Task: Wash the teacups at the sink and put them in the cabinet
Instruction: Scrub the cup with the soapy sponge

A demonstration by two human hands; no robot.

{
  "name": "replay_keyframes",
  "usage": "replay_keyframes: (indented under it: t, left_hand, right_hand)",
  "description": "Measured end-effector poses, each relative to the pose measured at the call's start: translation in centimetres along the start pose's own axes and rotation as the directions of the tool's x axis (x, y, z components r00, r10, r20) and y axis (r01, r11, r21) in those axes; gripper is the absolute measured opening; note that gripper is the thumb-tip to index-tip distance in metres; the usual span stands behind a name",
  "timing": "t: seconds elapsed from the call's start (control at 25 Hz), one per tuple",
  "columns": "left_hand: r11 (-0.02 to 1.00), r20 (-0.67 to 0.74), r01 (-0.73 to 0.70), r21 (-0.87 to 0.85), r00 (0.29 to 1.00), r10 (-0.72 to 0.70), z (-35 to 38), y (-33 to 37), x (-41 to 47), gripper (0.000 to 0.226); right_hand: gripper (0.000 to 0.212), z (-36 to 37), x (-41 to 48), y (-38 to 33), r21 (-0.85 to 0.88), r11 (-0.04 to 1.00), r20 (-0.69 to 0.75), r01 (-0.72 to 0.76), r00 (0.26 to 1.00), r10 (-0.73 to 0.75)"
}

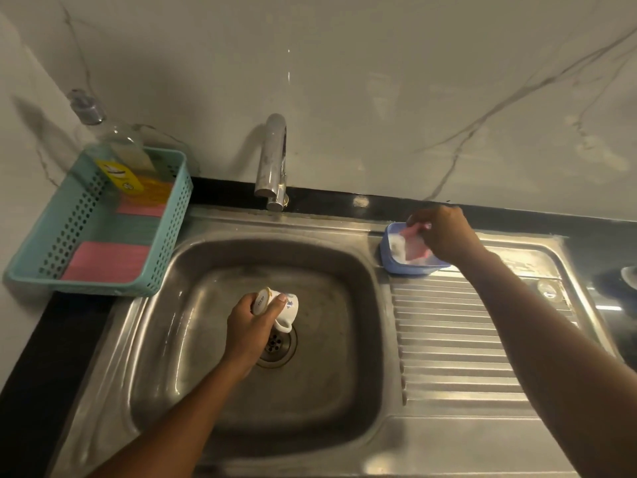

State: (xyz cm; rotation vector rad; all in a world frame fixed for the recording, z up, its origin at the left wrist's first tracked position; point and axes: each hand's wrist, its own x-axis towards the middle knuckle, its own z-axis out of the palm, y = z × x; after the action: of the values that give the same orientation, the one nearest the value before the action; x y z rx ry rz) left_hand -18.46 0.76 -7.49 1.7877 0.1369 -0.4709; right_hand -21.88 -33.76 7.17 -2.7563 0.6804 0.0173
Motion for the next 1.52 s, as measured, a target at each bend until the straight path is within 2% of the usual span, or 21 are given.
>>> replay_keyframes:
  t: [0.28,0.68,0.8,0.88,0.96,1.04,1.08,1.12,1.16,1.2,1.28,1.36,1.44,1.52]
  left_hand:
    - [1.0,-0.028,-0.007,-0.003,1.0,0.007,-1.1,0.0,-0.9,0.021]
    - [0.999,-0.031,-0.028,0.016,0.999,0.029,-1.6,-0.6,-0.9,0.019]
    - [0.999,-0.03,-0.028,0.016,0.999,0.028,-1.4,-0.9,-1.0,0.019]
    - [1.0,-0.03,-0.014,-0.007,0.999,0.014,-1.6,-0.8,-1.1,0.024]
    - [1.0,-0.024,-0.01,-0.012,1.0,0.01,-1.7,-0.8,-1.2,0.033]
    - [1.0,-0.022,-0.001,-0.026,1.0,0.001,-2.1,-0.6,-1.3,0.036]
    - [0.999,-0.023,0.003,-0.035,1.0,-0.004,-2.2,-0.5,-1.4,0.036]
    - [0.999,-0.026,0.004,-0.035,1.0,-0.005,-2.4,-0.5,-1.5,0.037]
    - [1.0,-0.025,0.003,-0.028,1.0,-0.004,-2.7,-0.5,-1.6,0.039]
    - [1.0,-0.023,0.008,-0.025,1.0,-0.009,-2.8,-0.6,-1.7,0.042]
    - [0.999,0.004,0.019,-0.039,1.0,-0.018,-3.0,-0.6,-1.8,0.048]
    - [0.999,0.011,0.015,-0.05,1.0,-0.014,-2.8,-0.4,-1.9,0.051]
    - [0.998,0.001,-0.004,-0.057,1.0,0.004,-2.6,0.0,-2.0,0.052]
    - [0.998,-0.003,-0.016,-0.06,1.0,0.015,-2.6,0.0,-1.9,0.054]
  right_hand:
    - [0.02,-6.1,-0.9,-0.9,0.023,1.0,-0.153,-0.005,0.988,0.008]
    - [0.022,-9.8,-0.4,-1.5,-0.002,0.993,-0.352,0.116,0.93,-0.109]
    - [0.02,-6.8,-0.1,-1.2,0.011,0.998,-0.282,0.057,0.958,-0.052]
    - [0.018,-2.2,-0.9,-0.6,0.037,0.999,-0.142,0.012,0.99,-0.007]
    - [0.015,2.4,-2.3,0.4,0.178,0.977,-0.086,-0.116,0.987,0.133]
    - [0.014,4.7,-2.9,1.1,0.451,0.852,-0.164,-0.267,0.913,0.373]
    - [0.015,4.8,-3.0,1.4,0.582,0.749,-0.181,-0.316,0.848,0.498]
    - [0.017,4.7,-3.1,1.6,0.707,0.619,-0.134,-0.342,0.795,0.592]
    - [0.02,4.1,-3.1,1.8,0.811,0.482,-0.044,-0.331,0.787,0.616]
    - [0.024,3.6,-3.2,1.8,0.874,0.379,0.047,-0.304,0.829,0.557]
    - [0.031,2.4,-3.6,1.8,0.911,0.293,0.157,-0.292,0.899,0.408]
    - [0.039,1.7,-3.5,1.7,0.873,0.331,0.195,-0.359,0.878,0.438]
    - [0.042,1.1,-3.2,1.6,0.795,0.474,0.12,-0.378,0.864,0.488]
    - [0.035,0.3,-2.9,1.2,0.679,0.651,0.028,-0.339,0.899,0.438]
